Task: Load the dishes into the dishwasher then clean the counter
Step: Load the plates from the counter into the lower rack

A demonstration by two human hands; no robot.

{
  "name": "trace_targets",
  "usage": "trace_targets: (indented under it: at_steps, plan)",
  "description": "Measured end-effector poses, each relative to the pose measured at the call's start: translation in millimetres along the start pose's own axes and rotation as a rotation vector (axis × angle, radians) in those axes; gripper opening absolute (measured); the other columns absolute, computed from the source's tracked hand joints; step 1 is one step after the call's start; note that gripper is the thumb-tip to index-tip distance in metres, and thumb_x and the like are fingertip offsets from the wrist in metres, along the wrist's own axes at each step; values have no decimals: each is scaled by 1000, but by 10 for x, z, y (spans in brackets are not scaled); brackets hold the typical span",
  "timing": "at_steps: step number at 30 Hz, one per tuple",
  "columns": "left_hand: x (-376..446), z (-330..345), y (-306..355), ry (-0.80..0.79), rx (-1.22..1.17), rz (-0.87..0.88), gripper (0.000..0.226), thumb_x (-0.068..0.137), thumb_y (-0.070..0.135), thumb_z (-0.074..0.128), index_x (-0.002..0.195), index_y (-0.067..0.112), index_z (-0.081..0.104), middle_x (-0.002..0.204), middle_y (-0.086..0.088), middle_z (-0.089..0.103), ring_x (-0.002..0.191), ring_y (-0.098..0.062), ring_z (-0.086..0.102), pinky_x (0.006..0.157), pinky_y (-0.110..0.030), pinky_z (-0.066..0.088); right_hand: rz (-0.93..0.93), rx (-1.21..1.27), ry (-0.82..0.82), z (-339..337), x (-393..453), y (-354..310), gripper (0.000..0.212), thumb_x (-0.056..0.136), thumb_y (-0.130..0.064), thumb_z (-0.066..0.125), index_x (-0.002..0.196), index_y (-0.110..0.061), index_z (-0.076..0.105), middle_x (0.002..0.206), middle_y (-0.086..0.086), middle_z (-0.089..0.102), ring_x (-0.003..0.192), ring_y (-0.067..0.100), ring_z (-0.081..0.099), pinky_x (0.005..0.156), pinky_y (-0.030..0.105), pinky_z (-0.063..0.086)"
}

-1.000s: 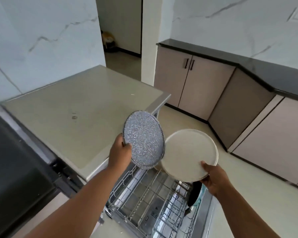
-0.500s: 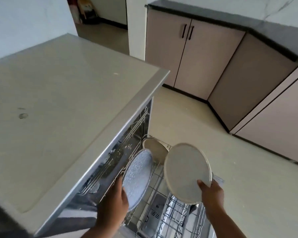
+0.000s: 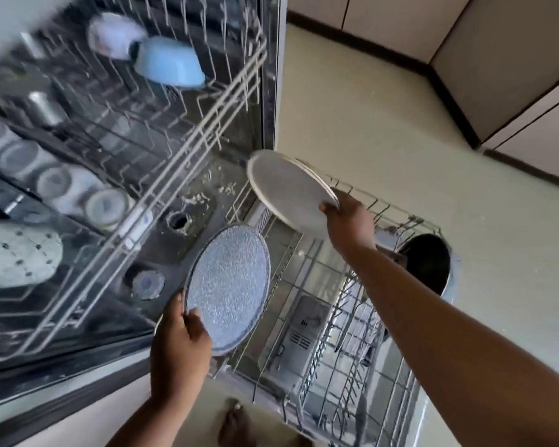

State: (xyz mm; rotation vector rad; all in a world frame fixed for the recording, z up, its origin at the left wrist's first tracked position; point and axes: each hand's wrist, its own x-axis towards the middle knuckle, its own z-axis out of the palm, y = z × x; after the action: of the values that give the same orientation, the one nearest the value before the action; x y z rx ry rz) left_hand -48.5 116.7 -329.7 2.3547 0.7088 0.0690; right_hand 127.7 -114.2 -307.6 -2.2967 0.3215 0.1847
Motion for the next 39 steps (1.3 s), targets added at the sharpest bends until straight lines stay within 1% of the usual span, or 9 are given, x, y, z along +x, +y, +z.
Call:
trace_targets:
  at_steps: [6,12,17,22,29,33,36,37,39]
  plan:
    - [-30,244,-384,32,-62,-71,35,92,7,57,126,4,53,101,-25,66,90,-40,64,81,-49,51,-129,-138,-27,347,181,109,37,98,-22,54,134,-33,57,117,8,68,102,30,62,67,23,33]
    - [20,238,-359,65,-187,-63,40,85,28,47,118,6,55,90,-16,66,80,-33,63,75,-43,49,-91,-140,-46,534,301,262,40,97,-22,54,136,-33,55,116,10,68,104,32,61,73,27,39]
    - [81,226,-347,66,-246,-89,42,84,30,47,118,6,56,85,-9,64,77,-28,61,73,-34,44,-75,-221,-71,601,267,419,41,98,-23,52,139,-31,52,120,12,66,107,33,60,71,24,32]
    - [124,234,-329,56,-303,-83,37,85,27,49,117,10,57,86,1,62,78,-21,58,76,-31,42,-27,-190,-67,643,436,493,40,95,-23,54,135,-26,52,118,14,66,104,35,61,76,30,42]
    - [205,287,-365,33,-311,-41,45,87,26,53,126,2,55,90,-12,65,78,-23,57,74,-28,42,74,-265,-46,584,492,587,37,96,-33,54,129,-16,49,117,15,64,107,36,59,74,30,37]
    - [257,277,-380,17,-274,-22,30,95,3,55,125,-1,55,95,-13,64,77,-13,53,67,-7,38,27,-66,129,570,326,653,51,88,-35,66,132,-18,46,125,7,58,114,28,53,92,33,41]
    - [294,257,-389,11,-285,-27,29,96,4,53,125,2,56,105,-14,66,86,-13,56,73,-14,40,-79,-120,310,532,86,624,51,84,-40,68,128,-18,51,124,8,55,116,28,47,95,28,29]
    - [311,253,-404,0,-290,-20,28,96,5,54,124,5,57,107,-12,67,89,-14,57,77,-17,42,-120,-79,282,497,1,591,50,84,-42,69,126,-19,54,123,6,55,114,26,48,96,28,31]
    - [343,249,-415,-41,-298,-11,30,94,14,56,124,8,59,109,-9,68,95,-19,61,85,-26,46,-138,67,-34,409,-181,474,57,79,-49,74,126,-25,55,123,-1,57,114,20,52,101,38,42]
